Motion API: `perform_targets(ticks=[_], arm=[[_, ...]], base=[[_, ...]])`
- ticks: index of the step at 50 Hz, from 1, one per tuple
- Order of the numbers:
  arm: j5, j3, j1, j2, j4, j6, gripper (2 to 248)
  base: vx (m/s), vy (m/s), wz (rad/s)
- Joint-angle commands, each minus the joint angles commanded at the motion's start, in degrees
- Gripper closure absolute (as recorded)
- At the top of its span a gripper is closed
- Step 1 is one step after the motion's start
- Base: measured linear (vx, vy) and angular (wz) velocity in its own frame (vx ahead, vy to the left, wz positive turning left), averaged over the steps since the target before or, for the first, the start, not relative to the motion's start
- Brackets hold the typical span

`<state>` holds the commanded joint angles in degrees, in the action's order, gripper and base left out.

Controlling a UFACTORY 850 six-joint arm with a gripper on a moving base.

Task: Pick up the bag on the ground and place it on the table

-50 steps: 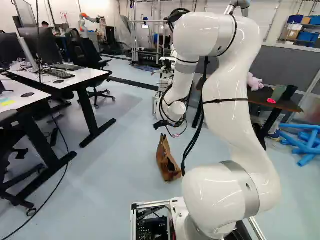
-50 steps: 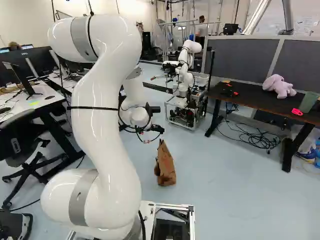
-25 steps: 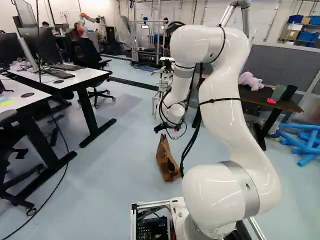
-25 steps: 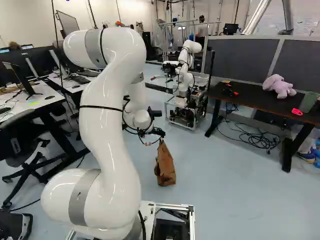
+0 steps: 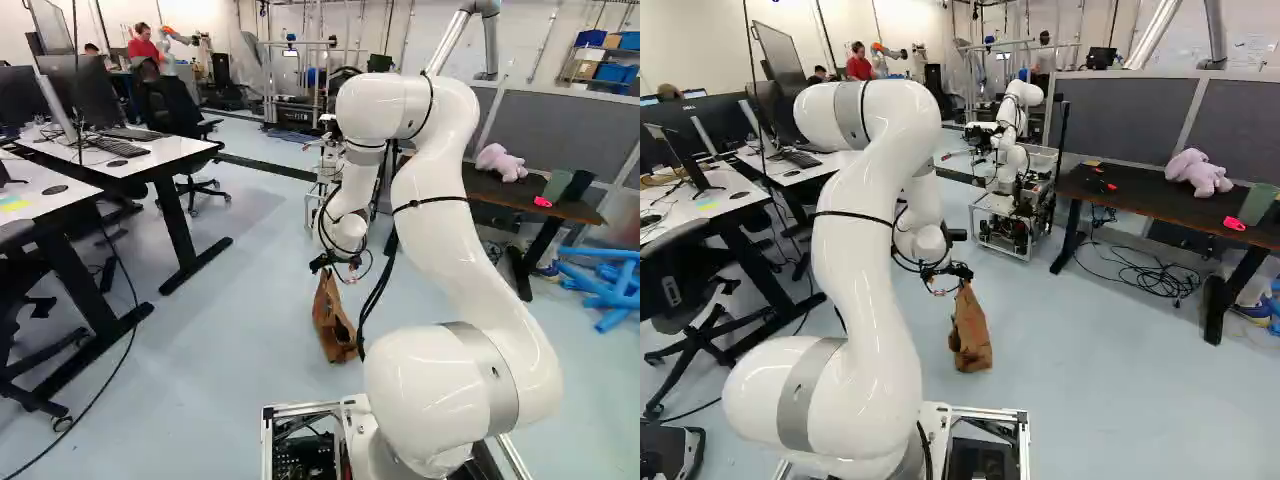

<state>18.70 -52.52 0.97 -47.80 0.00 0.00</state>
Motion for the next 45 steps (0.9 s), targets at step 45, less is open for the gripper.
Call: perform_targets(ticks=[45], arm=[[-3.6,-10.5,-1.0,-11.5,0.0,0.0,3]], base=[[0.0,0.0,0.0]])
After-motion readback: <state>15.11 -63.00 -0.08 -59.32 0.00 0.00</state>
